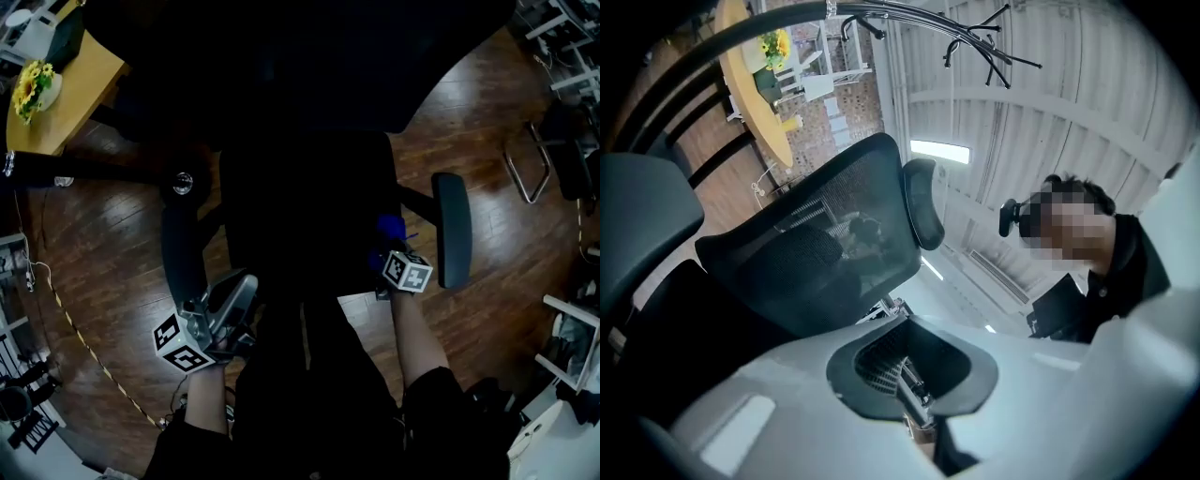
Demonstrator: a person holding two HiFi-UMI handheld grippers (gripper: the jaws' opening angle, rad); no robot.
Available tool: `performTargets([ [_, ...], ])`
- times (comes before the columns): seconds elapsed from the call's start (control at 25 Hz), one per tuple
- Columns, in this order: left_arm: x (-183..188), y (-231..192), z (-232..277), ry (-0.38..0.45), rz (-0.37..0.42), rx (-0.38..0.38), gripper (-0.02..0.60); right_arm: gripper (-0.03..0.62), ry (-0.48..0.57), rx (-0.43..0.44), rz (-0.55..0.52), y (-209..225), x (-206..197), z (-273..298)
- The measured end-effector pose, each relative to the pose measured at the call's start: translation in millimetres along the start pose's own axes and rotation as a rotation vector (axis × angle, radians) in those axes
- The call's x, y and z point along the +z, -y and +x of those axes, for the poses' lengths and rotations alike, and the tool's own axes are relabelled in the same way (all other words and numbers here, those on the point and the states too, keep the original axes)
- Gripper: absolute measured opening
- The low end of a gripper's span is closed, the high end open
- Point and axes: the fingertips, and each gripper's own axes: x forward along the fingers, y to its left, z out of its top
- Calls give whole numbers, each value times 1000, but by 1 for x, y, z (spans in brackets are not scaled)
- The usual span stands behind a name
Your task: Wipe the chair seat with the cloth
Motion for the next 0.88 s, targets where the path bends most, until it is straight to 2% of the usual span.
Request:
performTargets([
  [0.28, -3, -3, 3, -7, -6, 3, -8, 61, 43, -35, -38, 2, 5, -4],
  [0.4, -2, 2, 2, 7, 3, 6, -8, 63, 78, 29, 2, -15, 6, -10],
  [0.52, 5, 1, -6, 31, 11, 22, -7, 62, 33, 202, -10, -86, -14, -5],
  [0.72, 25, -3, -29, 94, 28, 64, -7, 62, -167, 518, -63, -247, -90, 1],
  [0.88, 33, -8, -58, 139, 40, 112, -8, 63, -291, 652, -91, -346, -147, 11],
])
